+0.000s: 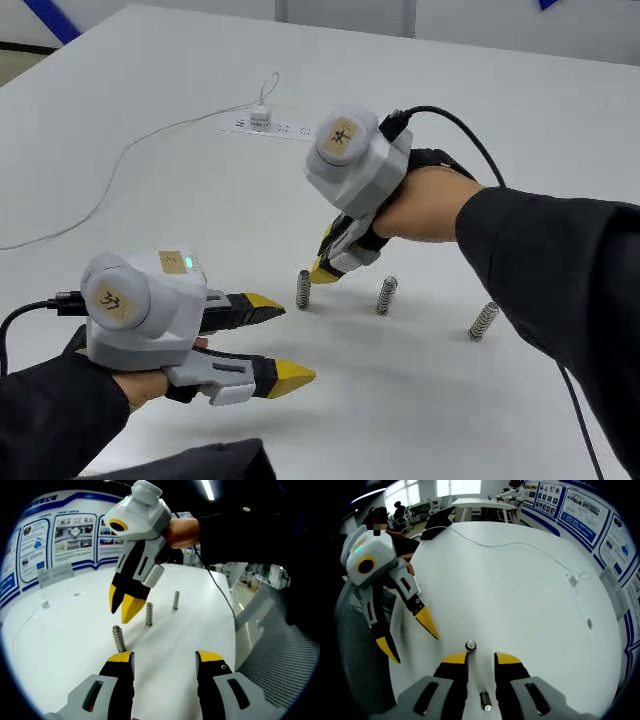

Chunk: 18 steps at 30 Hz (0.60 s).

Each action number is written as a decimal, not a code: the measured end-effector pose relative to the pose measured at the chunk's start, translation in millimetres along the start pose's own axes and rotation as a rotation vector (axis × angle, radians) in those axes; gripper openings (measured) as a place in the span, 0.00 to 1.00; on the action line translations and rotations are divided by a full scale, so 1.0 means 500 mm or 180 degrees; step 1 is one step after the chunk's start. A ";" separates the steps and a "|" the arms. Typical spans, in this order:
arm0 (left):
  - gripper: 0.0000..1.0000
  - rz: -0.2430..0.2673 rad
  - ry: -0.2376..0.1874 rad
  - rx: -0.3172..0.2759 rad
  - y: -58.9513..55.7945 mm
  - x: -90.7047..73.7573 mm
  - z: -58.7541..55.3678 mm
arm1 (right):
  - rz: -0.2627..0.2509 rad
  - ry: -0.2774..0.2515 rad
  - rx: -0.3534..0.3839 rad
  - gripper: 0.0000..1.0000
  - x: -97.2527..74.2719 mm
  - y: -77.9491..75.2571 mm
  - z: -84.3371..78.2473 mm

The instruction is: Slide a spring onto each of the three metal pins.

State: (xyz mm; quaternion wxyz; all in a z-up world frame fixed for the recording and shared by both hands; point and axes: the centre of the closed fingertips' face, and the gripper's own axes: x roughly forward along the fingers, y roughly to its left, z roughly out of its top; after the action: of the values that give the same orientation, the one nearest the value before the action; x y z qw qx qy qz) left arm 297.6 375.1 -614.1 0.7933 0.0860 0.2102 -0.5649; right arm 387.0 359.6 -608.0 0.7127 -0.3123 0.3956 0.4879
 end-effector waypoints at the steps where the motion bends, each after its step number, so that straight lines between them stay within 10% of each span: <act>1: 0.51 -0.0002 0.0001 0.0001 0.000 0.000 0.000 | -0.0025 -0.0044 0.0018 0.21 -0.008 -0.003 -0.001; 18: 0.52 -0.0005 0.0001 -0.0003 -0.005 0.001 0.001 | -0.0333 -0.0609 0.0447 0.26 -0.099 -0.018 -0.039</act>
State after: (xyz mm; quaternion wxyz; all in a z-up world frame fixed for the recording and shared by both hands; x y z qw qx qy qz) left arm 295.5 373.3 -613.4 0.7928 0.0855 0.2107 -0.5654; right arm 379.9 318.1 -573.9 0.7918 -0.2338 0.3421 0.4487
